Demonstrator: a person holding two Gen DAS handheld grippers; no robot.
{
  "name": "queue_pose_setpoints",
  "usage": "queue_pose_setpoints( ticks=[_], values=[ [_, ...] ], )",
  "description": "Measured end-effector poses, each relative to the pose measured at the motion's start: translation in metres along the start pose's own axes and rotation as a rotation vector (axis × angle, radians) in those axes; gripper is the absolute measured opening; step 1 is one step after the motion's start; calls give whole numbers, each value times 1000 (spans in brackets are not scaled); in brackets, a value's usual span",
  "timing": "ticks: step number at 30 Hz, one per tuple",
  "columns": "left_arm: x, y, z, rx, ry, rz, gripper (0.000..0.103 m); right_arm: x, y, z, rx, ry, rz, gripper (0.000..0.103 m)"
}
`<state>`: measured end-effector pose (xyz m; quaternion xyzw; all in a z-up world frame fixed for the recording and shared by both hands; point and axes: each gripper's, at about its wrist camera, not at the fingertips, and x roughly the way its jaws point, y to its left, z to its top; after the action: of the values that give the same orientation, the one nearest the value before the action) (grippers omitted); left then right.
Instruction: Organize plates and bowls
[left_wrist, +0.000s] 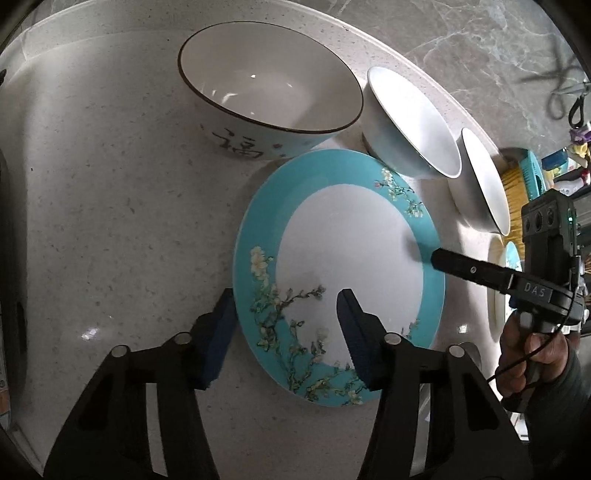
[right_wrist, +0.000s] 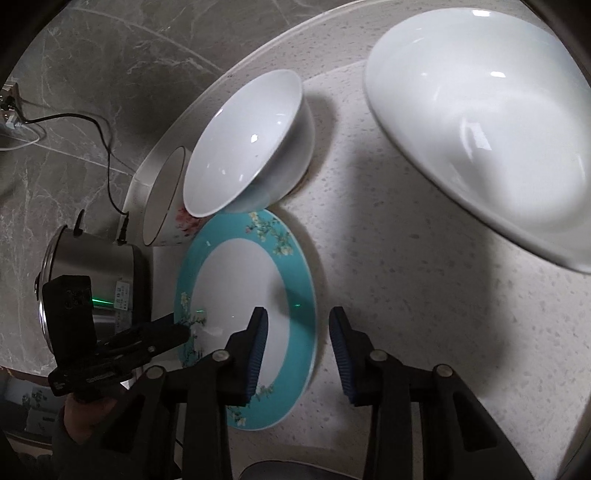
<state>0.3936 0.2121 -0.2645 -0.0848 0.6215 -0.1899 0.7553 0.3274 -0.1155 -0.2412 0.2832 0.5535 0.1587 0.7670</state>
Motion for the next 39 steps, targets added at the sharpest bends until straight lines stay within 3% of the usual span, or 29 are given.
queue_pose_setpoints(
  ticks=[2, 4, 7, 9, 18, 39],
  values=[
    [1, -1, 0, 0, -3, 4, 48, 0, 0, -1, -3, 1, -2, 32],
    [-1, 0, -1, 0, -10, 22, 39, -1, 1, -1, -8, 1, -6, 31],
    [-3, 5, -2, -12, -21, 41, 25, -1, 2, -2, -24, 4, -59, 13],
    [-4, 10, -3, -11, -23, 59, 18, -1, 3, -3, -27, 4, -71, 13],
    [-4, 9, -2, 7, -29, 64, 16, 1, 11, -6, -47, -14, -127, 13],
    [-21, -6, -31, 22, -49, 43, 16, -16, 20, -17, -77, -49, -161, 14]
  ],
)
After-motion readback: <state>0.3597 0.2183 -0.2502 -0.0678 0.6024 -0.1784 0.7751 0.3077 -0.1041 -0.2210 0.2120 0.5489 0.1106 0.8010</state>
